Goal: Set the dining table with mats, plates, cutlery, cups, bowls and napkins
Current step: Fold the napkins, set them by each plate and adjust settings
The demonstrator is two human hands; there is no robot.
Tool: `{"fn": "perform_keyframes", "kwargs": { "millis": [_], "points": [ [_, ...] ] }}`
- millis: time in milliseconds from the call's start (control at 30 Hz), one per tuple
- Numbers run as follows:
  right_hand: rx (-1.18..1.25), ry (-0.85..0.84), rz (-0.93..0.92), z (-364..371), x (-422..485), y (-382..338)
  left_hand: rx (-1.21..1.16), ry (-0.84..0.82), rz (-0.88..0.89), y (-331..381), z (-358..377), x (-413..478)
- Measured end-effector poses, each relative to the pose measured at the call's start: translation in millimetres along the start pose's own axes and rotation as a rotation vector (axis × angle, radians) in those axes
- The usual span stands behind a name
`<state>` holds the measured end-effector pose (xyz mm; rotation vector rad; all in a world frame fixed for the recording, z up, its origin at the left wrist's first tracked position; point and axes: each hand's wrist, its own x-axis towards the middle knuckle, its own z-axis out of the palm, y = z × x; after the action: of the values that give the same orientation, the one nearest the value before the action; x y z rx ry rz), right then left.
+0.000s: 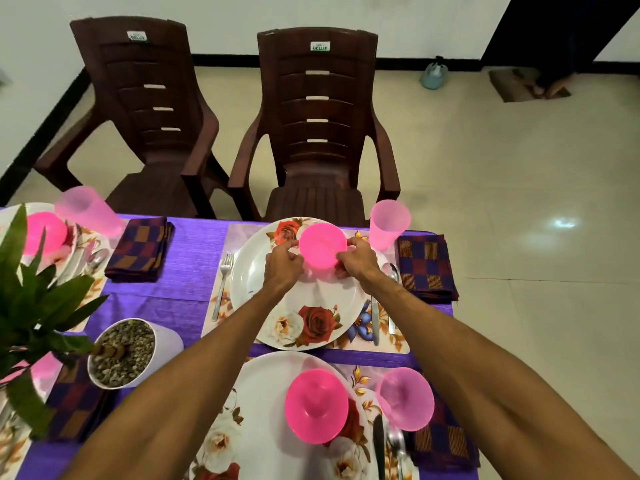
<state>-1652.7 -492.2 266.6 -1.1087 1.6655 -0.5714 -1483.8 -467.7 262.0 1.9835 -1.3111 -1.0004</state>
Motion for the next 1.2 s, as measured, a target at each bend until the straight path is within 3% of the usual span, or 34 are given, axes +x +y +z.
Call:
{"fn": "perform_keyframes", "kwargs": {
  "millis": [433, 733, 1200],
  "points": [
    [0.068, 0.019, 0.023, -13.6, -10.5, 4.7, 0.013, -0.032, 0.009, 0.7, -1.2, -7.3],
    [-0.002, 0.154, -0.009, -30.9, -43.2, -3.8, 0.052, 0.046, 0.071, 18.1, -22.3, -42.0],
    [-0.271, 0.288, -0.489, -49.3, -184.9, -13.5, 0.07, 0.212, 0.273, 40.5, -68.3, -170.8]
  ]
}}
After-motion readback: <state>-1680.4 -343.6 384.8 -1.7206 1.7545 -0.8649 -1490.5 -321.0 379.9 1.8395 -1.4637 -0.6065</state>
